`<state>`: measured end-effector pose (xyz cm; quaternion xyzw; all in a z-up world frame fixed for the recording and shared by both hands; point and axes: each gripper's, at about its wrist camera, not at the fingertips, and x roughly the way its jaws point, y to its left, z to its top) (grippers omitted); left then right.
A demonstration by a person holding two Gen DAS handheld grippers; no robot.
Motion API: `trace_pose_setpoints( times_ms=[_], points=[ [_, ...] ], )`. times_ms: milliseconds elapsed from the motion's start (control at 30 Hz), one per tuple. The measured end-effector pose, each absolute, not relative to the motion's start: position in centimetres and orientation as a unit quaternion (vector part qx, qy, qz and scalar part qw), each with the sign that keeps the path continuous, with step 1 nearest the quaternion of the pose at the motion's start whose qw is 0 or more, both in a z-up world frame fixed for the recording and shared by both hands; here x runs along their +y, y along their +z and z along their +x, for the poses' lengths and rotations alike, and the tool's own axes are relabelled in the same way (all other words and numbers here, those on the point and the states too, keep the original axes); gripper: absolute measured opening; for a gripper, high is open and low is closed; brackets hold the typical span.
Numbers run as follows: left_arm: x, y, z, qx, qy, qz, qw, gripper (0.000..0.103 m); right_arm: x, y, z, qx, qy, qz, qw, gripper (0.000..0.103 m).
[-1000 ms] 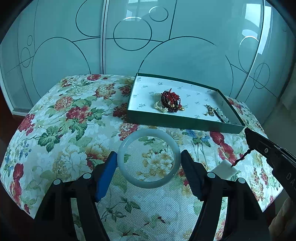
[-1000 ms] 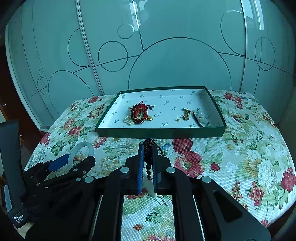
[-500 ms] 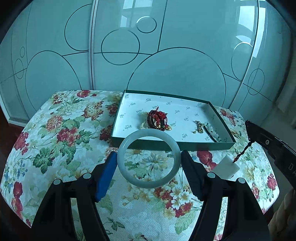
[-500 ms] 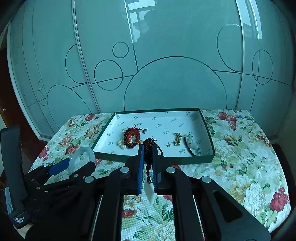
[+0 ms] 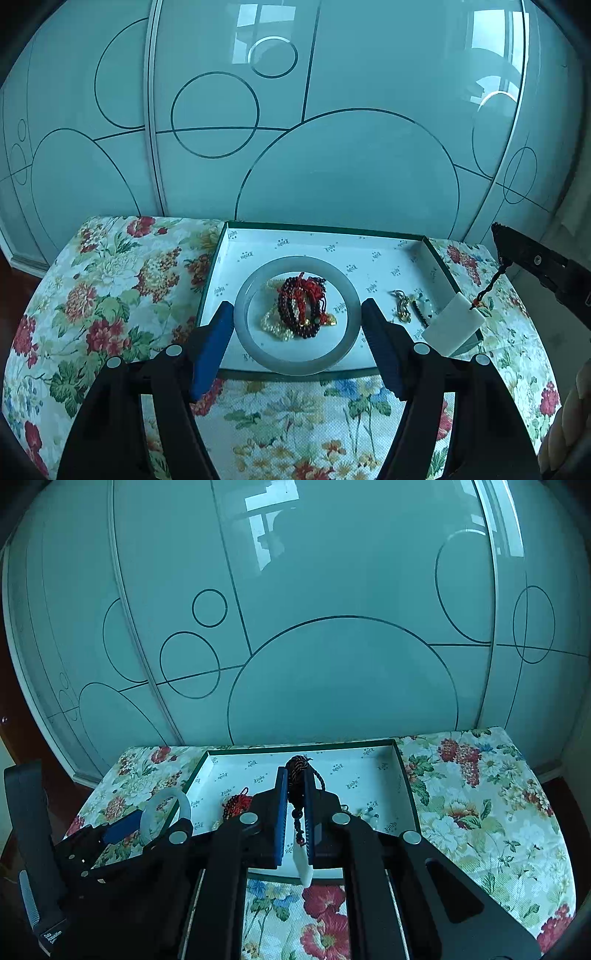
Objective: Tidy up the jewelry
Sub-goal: 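Carry the bangle and the pendant over the green box with both tools, then lower the bangle and pendant into the box and open both tools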
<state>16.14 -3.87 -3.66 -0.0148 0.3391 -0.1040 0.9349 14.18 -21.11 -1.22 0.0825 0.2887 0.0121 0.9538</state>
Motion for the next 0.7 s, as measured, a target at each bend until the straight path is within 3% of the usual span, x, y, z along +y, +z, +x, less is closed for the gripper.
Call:
trace_pose_setpoints(
  times_ms=[700],
  points=[
    [-5.5,-10.4,23.7,0.400,-0.089,0.004,0.912,0.070,-22.8,-11.1,22.5,0.392,-0.009,0.102,0.914,0.009]
  ],
)
